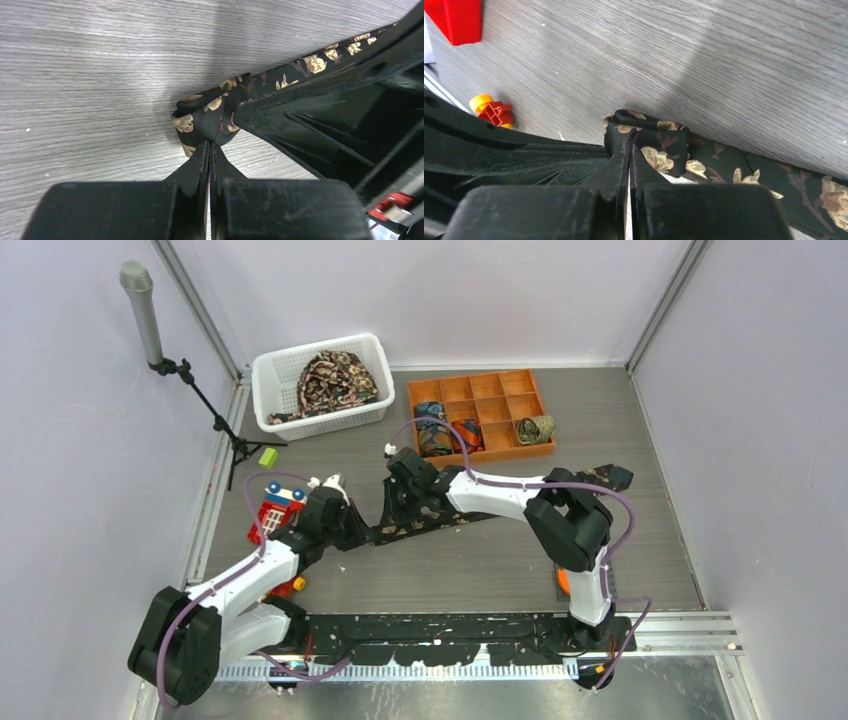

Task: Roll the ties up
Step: Roll the tie at the center of the board.

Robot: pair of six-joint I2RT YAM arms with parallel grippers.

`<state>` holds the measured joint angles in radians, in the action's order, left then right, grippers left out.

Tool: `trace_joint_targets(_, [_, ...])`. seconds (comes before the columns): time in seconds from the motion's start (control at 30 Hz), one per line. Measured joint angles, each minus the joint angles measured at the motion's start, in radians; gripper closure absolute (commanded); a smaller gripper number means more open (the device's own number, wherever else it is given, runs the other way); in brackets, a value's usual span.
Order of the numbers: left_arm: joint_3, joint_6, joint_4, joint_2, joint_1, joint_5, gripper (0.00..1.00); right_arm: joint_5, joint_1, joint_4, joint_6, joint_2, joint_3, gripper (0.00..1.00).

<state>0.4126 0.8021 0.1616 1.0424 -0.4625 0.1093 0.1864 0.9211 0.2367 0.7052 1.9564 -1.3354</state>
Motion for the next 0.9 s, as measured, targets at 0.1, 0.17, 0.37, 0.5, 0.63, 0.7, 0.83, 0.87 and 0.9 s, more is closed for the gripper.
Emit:
trace_joint_targets(0.1, [-0.002,-0.002,-0.018,0.010,0.000,0.008,1.00,0.000,0.000,-0.001,-0.005,0.022,0.000,0.95])
trace_joint_targets(0.17, [-0.002,-0.004,-0.024,0.010,0.000,0.011,1.00,-0.001,0.000,-0.001,-0.010,0.041,0.000,0.95])
trace_joint_targets(0.37, [-0.002,-0.019,-0.037,0.010,0.000,0.012,1.00,-0.007,0.000,-0.007,-0.012,0.058,0.013,0.99])
trace_joint_targets(0.5, [-0.002,-0.025,-0.047,0.016,0.000,0.013,1.00,-0.008,0.000,-0.019,-0.011,0.058,0.021,1.00])
trace_joint_targets(0.63, [-0.002,-0.026,-0.072,0.062,0.000,0.019,1.00,-0.010,0.000,-0.019,-0.010,0.058,0.021,1.00])
trace_joint_targets(0.7, [-0.002,-0.027,-0.084,0.089,0.000,0.019,1.00,-0.011,0.000,-0.024,-0.007,0.058,0.025,1.00])
trace_joint_targets(0.83, [-0.008,-0.026,-0.101,0.116,0.000,0.015,1.00,-0.011,0.000,-0.042,0.001,0.055,0.039,1.00])
trace_joint_targets(0.87, [-0.012,-0.026,-0.106,0.116,0.000,0.014,1.00,-0.011,0.000,-0.047,0.003,0.053,0.042,1.00])
trace_joint_targets(0.9, [-0.018,-0.025,-0.114,0.116,0.000,0.013,1.00,-0.011,0.000,-0.053,0.005,0.052,0.047,1.00])
